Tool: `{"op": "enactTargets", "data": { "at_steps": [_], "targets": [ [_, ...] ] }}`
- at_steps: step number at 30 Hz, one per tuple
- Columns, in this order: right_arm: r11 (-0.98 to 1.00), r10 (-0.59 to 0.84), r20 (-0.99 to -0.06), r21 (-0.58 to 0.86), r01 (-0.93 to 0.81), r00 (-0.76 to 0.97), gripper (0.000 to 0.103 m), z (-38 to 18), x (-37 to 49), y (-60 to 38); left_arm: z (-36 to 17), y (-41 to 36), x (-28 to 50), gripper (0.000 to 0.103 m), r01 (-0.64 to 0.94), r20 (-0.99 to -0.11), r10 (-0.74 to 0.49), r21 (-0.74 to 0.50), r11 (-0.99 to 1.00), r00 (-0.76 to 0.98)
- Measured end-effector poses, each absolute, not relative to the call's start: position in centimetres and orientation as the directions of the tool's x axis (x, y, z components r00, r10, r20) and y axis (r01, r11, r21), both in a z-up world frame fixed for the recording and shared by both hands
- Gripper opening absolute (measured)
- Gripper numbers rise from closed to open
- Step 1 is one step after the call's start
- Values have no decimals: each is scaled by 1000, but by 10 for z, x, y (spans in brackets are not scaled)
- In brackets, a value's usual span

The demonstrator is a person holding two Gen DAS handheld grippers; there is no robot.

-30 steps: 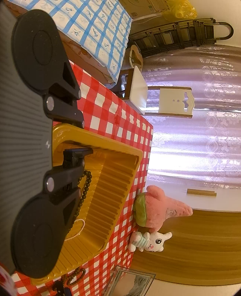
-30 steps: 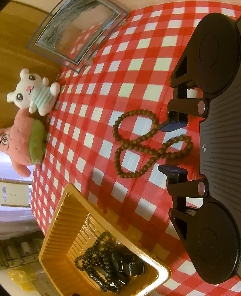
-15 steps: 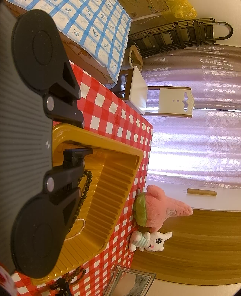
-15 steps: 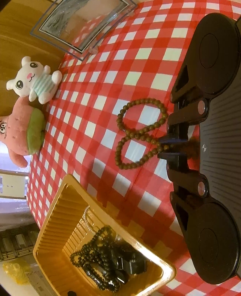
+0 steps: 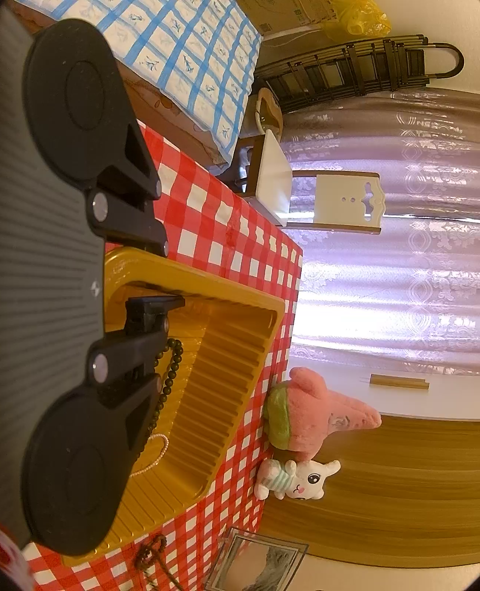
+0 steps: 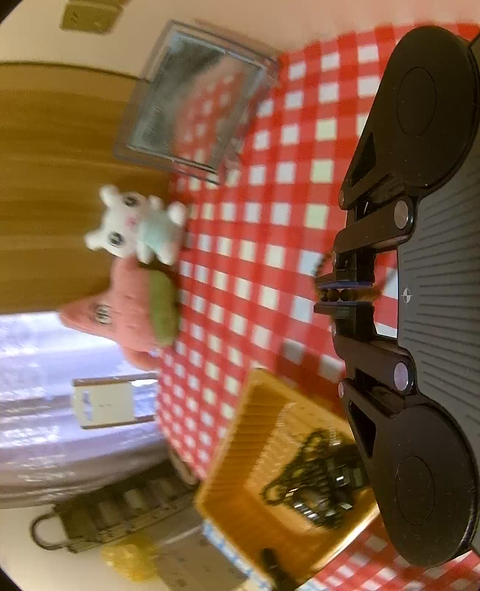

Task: Organize jewelry
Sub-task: 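Lift the bracelet, carry it into the tray, open the right gripper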

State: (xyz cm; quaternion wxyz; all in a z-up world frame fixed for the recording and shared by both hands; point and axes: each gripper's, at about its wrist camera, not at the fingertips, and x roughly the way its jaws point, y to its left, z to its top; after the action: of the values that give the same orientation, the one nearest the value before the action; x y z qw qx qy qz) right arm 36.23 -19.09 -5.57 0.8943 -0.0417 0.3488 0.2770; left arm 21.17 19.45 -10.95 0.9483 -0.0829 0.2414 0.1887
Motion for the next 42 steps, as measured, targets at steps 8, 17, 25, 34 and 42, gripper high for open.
{"op": "enactTargets", "data": {
  "at_steps": [8, 17, 25, 34, 42],
  "targets": [
    [850, 475, -572, 99, -518, 669, 6, 7, 347, -202, -108, 193, 213, 8, -397, -488, 318, -65, 915, 813],
    [810, 552, -488, 122, -573, 676, 6, 66, 327, -187, -107, 192, 215, 8, -397, -488, 316, -69, 915, 813],
    [711, 681, -437, 201, -674, 588, 7, 89, 321, -135, -106, 190, 217, 8, -396, -488, 315, -69, 916, 814],
    [608, 773, -388, 228, -761, 502, 7, 87, 334, -50, -101, 187, 221, 8, -392, -488, 307, -80, 916, 817],
    [597, 759, -486, 254, -761, 433, 7, 43, 348, 1, -105, 190, 218, 8, -390, -490, 298, -95, 916, 819]
  ]
}}
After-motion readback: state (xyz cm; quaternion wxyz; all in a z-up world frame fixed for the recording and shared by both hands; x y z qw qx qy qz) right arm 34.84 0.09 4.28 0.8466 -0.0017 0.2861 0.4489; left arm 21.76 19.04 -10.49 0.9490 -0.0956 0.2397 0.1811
